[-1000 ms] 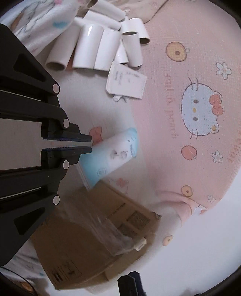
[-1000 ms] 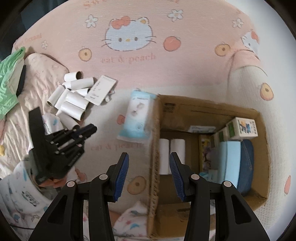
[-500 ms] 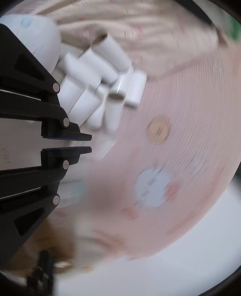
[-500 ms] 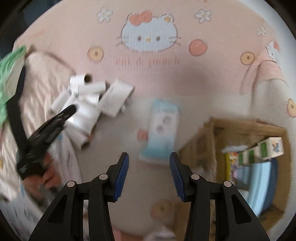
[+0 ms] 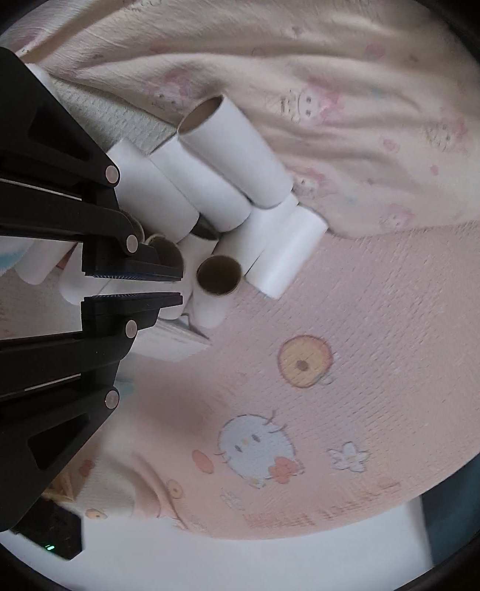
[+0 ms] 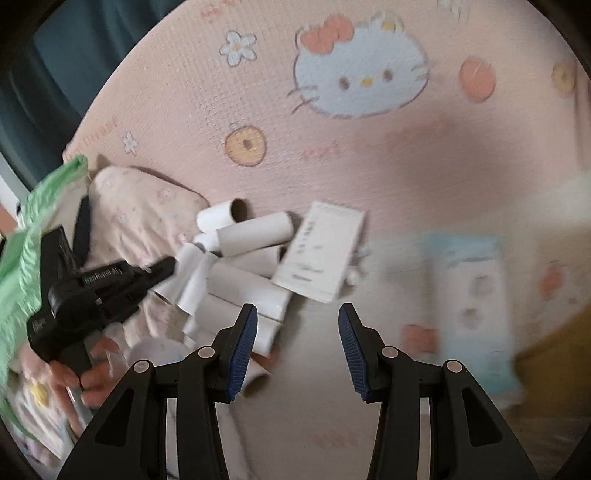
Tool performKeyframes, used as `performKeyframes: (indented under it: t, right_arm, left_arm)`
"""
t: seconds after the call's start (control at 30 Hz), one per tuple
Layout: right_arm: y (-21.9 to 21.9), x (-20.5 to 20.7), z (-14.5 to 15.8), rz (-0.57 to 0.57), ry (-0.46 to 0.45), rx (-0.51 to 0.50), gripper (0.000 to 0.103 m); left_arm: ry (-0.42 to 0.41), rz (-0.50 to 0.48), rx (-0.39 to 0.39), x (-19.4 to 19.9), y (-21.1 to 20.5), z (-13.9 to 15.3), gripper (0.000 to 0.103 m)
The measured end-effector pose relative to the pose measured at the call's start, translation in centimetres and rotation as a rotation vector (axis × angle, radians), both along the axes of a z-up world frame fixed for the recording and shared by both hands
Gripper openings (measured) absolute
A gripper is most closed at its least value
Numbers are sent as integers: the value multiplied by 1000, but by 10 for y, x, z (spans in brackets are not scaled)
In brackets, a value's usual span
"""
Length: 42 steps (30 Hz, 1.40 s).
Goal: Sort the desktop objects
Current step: 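Move the left tool down onto a white tube in the pile, then close the left tool on the tube's open end and lift it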
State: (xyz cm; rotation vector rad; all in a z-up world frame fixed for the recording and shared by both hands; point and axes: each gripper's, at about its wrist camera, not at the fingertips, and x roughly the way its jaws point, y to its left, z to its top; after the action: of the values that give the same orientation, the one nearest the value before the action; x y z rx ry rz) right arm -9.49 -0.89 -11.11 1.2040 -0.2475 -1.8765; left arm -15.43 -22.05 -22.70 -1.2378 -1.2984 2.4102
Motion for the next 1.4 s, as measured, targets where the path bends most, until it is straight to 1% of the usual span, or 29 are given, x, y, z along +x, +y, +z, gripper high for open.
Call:
performKeyframes:
  t: [0.03,0.13,0.17,0.2,0.27,0.37,0.4,0.5,0.57,0.6,0.63,0.67,0.7,0.77,0.83,1.0,1.1,1.17,1.23,1.3,1.37,1.4]
  right_arm:
    - [-9,-4,-8,-1,-38,-38,43]
    - [-28,-12,-23,4,-97,-90,43]
    - [-35,-13,-27,8,-106,-93,43]
    - [-41,-13,-31,16,-113,-100,43]
    - [-53,-14,-41,42,-150,-135,43]
    - [-63,-15,-64,65,-240,-212,43]
    - [-64,-15,-68,63,-251,-224,43]
    - [-66,-20,-89,46,-295,-268,43]
    - [-69,-24,-111,26,-365,-261,43]
    - [-69,-25,-120,22,-390,-256,45]
    - [-66,-25,-131,14,-423,-292,50]
    - [-63,-24,-136,2,-418,-331,49]
    - [-61,-22,-136,4,-404,-350,49]
    - [-64,-17,-133,13,-364,-320,47]
    - [-65,-12,-131,1,-329,-315,47]
    - [-70,-13,-134,38,-362,-309,47]
    - [-72,-18,-133,43,-390,-293,47]
    - [-75,-20,-131,33,-415,-281,47]
    - [-78,-22,-131,23,-446,-266,47]
    - [-79,-22,-132,18,-471,-254,47]
    - [-84,-22,-128,38,-465,-233,47]
    - [-88,-20,-123,61,-442,-212,47]
  left_arm:
    - [6,-21,-2,-3,3,0,6]
    - [-3,-67,-39,-15,12,-1,13]
    - [-8,-75,-43,-17,12,-2,14]
    - [-14,-83,-37,-21,13,-4,15]
    - [-40,-109,1,-28,13,-12,18]
    - [-90,-130,46,-33,13,-25,19]
    - [-88,-125,54,-33,12,-26,19]
    - [-103,-127,40,-34,14,-28,20]
    - [-114,-131,28,-35,16,-29,21]
    - [-113,-131,16,-35,17,-28,21]
    - [-109,-135,7,-34,19,-27,21]
    - [-109,-136,-2,-35,20,-25,22]
    - [-112,-138,-17,-35,22,-24,23]
    - [-120,-136,-45,-35,23,-24,23]
    - [-118,-140,-53,-35,24,-23,25]
    - [-141,-140,-48,-38,24,-27,25]
    - [-138,-144,-65,-38,26,-26,26]
    - [-138,-155,-85,-38,28,-25,29]
    - [-145,-168,-95,-39,30,-26,35]
    - [-166,-184,-118,-41,34,-27,36]
    - [-189,-203,-143,-42,39,-29,36]
    - [-193,-209,-152,-42,40,-29,36]
